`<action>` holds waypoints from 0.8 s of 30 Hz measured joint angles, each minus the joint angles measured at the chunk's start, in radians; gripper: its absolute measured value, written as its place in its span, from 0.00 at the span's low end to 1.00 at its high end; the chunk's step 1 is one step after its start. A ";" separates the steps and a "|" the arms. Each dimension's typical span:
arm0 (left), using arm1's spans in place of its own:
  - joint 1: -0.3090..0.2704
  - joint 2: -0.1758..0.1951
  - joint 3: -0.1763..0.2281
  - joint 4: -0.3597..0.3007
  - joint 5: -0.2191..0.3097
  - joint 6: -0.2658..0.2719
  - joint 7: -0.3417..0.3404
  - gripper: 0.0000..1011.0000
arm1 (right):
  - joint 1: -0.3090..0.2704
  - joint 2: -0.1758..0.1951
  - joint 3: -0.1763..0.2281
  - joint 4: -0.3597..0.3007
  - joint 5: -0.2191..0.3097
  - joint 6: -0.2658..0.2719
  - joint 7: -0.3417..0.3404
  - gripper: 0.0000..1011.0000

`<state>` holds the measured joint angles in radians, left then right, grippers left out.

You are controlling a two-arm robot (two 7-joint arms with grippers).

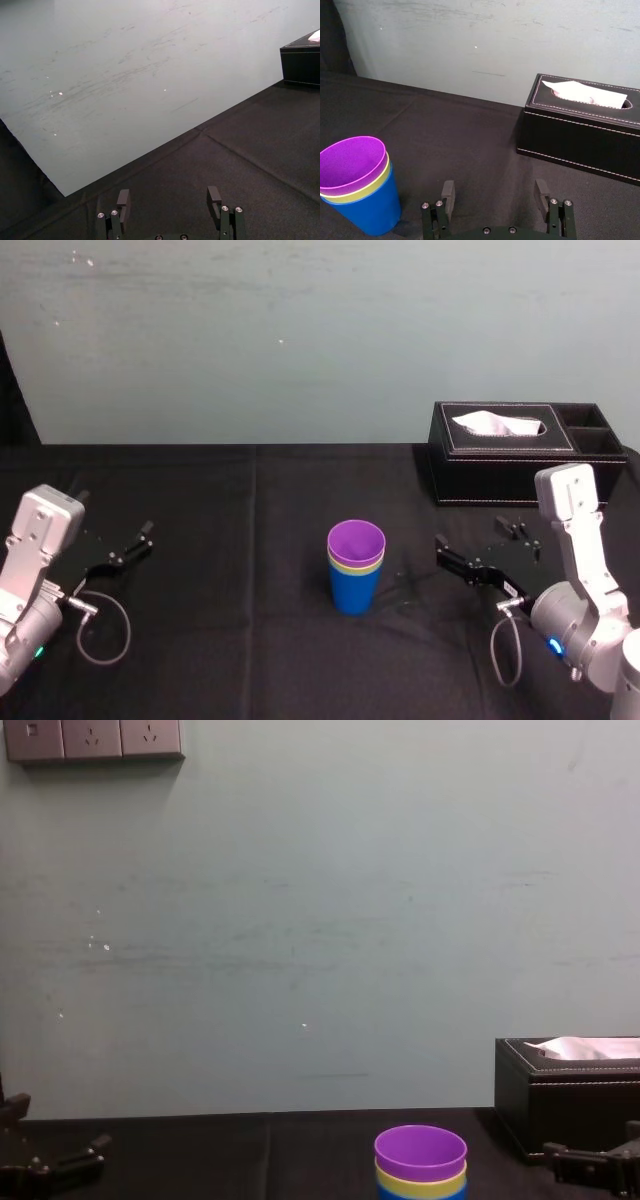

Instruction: Stack the three plastic cups sequentially using one hand.

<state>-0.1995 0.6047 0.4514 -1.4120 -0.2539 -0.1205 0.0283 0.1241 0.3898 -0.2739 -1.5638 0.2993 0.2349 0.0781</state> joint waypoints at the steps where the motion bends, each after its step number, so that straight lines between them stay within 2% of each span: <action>1: 0.000 0.000 0.000 0.000 0.000 0.000 0.000 0.99 | 0.000 0.000 0.000 0.000 0.000 0.000 0.000 0.99; 24: 0.000 0.000 0.000 0.000 0.000 0.000 0.000 0.99 | 0.000 0.002 0.001 -0.003 0.001 -0.002 -0.005 0.99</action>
<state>-0.1995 0.6047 0.4514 -1.4120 -0.2539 -0.1205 0.0283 0.1241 0.3913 -0.2724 -1.5670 0.3000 0.2330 0.0735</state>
